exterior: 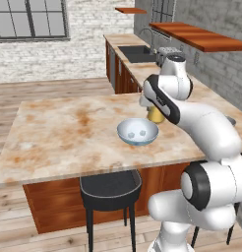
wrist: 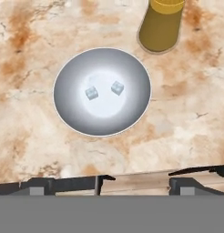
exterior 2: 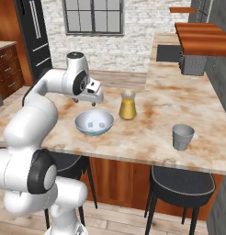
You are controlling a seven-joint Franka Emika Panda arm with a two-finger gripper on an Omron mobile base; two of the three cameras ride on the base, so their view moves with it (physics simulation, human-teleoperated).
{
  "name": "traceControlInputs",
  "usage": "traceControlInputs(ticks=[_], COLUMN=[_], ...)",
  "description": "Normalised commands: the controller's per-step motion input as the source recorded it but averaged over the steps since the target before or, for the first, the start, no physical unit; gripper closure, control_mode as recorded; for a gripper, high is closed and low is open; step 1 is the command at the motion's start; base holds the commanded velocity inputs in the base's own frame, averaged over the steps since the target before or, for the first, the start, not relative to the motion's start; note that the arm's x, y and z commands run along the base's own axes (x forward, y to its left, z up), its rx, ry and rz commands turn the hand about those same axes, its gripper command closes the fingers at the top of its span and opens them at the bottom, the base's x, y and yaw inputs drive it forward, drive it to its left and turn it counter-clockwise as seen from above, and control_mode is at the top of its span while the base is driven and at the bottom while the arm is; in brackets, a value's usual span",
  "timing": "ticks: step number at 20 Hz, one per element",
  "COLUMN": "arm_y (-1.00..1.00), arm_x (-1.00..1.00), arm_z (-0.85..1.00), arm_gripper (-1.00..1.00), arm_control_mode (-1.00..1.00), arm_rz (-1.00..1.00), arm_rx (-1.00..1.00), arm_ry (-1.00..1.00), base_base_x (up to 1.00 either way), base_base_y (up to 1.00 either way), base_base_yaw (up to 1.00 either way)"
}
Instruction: There are two ice cubes in the ice bowl. Place both ice cubes in the glass cup.
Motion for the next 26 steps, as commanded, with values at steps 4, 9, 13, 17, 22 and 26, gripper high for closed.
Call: traceControlInputs(ticks=[4, 9, 13, 17, 22, 26], arm_y=[-0.05, -0.17, 0.03, 0.10, 0.17, 0.29], arm_x=[0.51, 0.79, 0.65, 0.35, 0.10, 0.01], arm_z=[-0.21, -0.60, -0.20, -0.23, -0.62, -0.51], arm_gripper=[-1.00, -1.00, -1.00, -1.00, -1.00, -1.00], arm_control_mode=[-1.00, -1.00, -1.00, -1.00, -1.00, -1.00], arm_rz=[-0.01, -0.03, -0.07, -0.03, -0.01, 0.00], arm_rx=[0.00, 0.06, 0.05, 0.04, 0.10, 0.04], arm_ry=[0.11, 0.26, 0.17, 0.09, 0.06, 0.01], base_base_x=[0.00, 0.00, 0.00, 0.00, 0.00, 0.00], base_base_y=[0.00, 0.00, 0.00, 0.00, 0.00, 0.00], base_base_yaw=[0.00, 0.00, 0.00, 0.00, 0.00, 0.00])
